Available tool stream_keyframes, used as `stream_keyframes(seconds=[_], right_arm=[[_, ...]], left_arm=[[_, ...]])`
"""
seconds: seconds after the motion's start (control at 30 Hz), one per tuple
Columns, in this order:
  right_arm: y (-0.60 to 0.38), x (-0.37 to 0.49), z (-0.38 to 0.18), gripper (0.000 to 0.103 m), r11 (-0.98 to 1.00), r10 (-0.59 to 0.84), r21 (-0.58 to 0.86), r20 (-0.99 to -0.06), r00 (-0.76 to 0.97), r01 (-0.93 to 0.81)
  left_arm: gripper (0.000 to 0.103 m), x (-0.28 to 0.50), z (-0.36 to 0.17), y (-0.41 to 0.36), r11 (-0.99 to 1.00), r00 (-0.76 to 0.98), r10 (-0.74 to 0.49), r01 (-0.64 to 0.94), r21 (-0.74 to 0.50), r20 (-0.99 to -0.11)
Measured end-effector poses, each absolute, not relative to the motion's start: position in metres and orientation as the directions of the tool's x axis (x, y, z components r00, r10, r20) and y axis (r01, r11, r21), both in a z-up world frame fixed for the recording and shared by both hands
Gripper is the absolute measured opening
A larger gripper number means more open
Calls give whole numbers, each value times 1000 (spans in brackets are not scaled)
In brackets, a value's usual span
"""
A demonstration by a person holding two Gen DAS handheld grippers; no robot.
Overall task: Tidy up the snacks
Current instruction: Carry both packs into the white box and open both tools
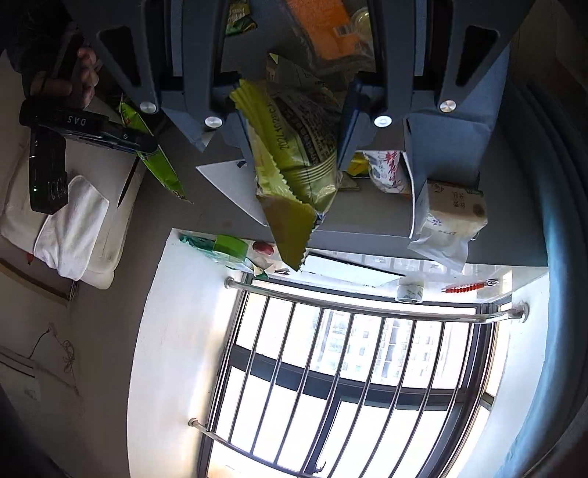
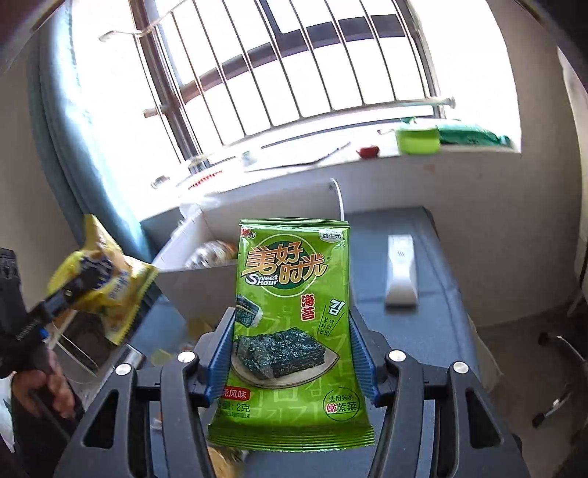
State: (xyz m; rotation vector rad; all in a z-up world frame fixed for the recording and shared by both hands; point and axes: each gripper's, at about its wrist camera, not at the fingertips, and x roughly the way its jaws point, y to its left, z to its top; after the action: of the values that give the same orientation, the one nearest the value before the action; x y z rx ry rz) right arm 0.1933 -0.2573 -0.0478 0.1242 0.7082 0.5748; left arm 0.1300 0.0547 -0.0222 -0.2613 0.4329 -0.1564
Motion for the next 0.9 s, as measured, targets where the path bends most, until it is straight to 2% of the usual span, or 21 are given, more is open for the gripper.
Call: stream_keyframes(seconds=[0.17,0.27,0.4,0.43,0.47,0.5,0.6,0.73,0.9], right_arm=[[-216,241,-13,62,815,574,303,-532,622,-493],[-184,281,-11,62,807,585,325,-547,598,-493],[-152,321,-15,65,828,544,265,-595,592,-494],[-146,327,-16,74,829,539,258,-602,589,-496],[-141,335,-19,81,833,531,247,-613,585,-496],[-137,341,-21,97,835,520,237,-634,572,-497],[-139,341,-23,103,861,480,209,-632,608,-463],[-147,334,-24,103,861,486,227,-628,607,-455],[-161,312,-11,103,844,524,252,-578,625,-474]], left_arm=[[44,201,-11,58,967,882,-159,48,-251,-443],[44,235,-11,65,969,872,-128,9,-245,-473],[48,266,-14,68,980,853,-88,-20,-200,-515],[61,271,-17,69,982,840,-85,-22,-190,-536],[90,274,-18,71,982,832,-78,-33,-189,-550],[103,274,-20,74,979,827,-69,-51,-197,-558],[103,262,-19,82,974,838,-85,-44,-223,-539],[103,243,-14,80,981,845,-71,-36,-189,-530],[103,219,-6,76,987,861,-69,-14,-160,-503]])
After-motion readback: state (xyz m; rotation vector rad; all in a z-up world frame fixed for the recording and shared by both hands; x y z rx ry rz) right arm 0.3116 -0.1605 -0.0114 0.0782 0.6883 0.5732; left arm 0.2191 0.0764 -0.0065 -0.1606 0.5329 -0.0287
